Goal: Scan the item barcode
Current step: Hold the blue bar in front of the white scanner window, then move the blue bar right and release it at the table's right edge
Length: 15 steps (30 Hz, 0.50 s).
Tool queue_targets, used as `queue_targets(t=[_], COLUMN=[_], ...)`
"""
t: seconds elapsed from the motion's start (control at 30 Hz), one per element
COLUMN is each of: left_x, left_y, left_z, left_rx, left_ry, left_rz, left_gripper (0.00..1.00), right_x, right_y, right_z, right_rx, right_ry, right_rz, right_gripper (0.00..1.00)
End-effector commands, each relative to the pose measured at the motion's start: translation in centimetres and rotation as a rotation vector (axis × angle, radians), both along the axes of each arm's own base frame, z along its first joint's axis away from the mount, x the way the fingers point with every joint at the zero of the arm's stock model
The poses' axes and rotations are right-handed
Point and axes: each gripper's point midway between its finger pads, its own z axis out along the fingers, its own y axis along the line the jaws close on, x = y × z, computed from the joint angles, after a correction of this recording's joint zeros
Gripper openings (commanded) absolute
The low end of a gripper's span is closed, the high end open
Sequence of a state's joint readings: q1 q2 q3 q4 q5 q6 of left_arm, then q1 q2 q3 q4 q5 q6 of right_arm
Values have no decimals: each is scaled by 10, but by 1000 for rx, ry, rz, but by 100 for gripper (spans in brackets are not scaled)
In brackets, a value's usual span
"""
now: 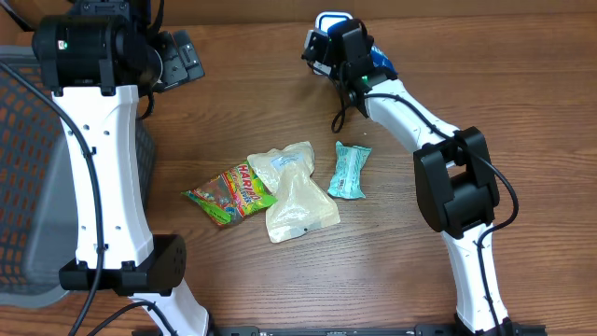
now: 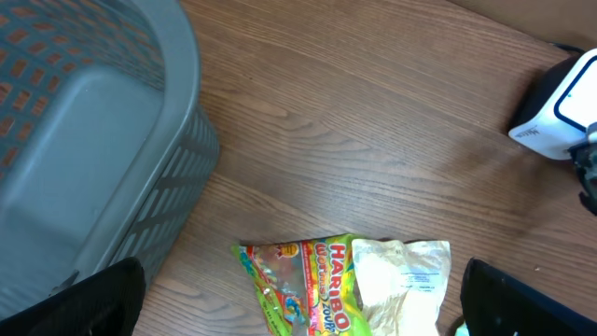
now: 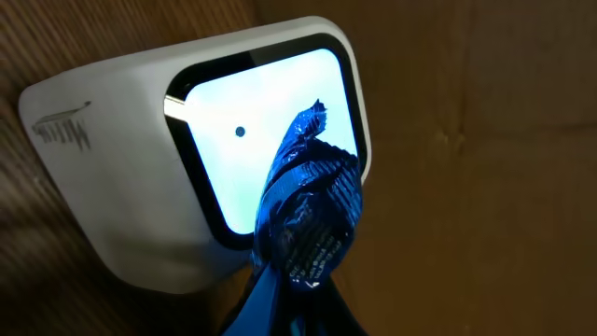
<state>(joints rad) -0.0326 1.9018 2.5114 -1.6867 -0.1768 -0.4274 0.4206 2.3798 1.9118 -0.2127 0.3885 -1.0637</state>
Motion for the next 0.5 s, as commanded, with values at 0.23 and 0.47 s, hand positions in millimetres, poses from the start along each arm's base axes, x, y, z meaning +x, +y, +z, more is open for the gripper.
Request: queue_targets(t=[0.23, 0.47], left_x=[-3, -3], left_y=[2, 2], left_z=[8, 8], left_rx=[4, 4], left_ry=[-25, -25], left_rz=[19, 19], left_gripper=[100, 100], right_x=[-109, -217], right_y=[33, 34], right_z=[115, 134], right_rx=[181, 525], right_ry=[137, 370], right_rz=[-52, -408], right_gripper=[4, 4])
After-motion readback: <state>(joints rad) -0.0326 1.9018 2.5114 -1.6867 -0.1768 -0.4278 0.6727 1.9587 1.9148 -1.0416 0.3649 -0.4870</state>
